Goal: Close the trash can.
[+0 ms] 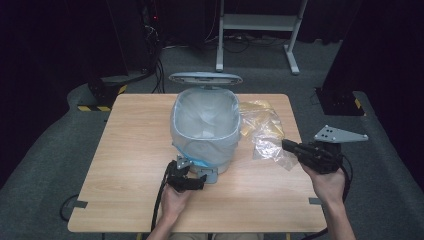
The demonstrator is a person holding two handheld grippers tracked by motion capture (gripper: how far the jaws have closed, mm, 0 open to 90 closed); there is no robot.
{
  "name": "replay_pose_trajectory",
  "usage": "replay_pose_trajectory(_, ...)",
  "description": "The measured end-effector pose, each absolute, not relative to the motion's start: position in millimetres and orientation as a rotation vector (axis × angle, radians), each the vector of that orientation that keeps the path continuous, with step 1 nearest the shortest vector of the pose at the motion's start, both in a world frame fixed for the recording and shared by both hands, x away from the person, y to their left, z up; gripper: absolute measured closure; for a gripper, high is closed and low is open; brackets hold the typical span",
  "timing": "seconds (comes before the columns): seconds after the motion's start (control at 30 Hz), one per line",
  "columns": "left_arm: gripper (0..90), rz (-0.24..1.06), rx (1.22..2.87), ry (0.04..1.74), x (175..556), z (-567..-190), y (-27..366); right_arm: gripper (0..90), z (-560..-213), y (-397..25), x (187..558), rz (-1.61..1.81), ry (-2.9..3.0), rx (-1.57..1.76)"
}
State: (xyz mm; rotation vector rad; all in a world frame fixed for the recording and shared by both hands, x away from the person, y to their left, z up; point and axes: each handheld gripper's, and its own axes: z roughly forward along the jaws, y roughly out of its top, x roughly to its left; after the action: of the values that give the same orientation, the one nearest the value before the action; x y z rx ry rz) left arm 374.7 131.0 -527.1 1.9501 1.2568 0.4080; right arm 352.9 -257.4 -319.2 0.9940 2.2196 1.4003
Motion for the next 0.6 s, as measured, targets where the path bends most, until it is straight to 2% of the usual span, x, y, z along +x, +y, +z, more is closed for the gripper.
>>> replay_pose_trajectory(0.6,3.9,0.409,1.951,1.257,375,-527,131,90.0,-300,-240,366,1.425,2.271,0.942)
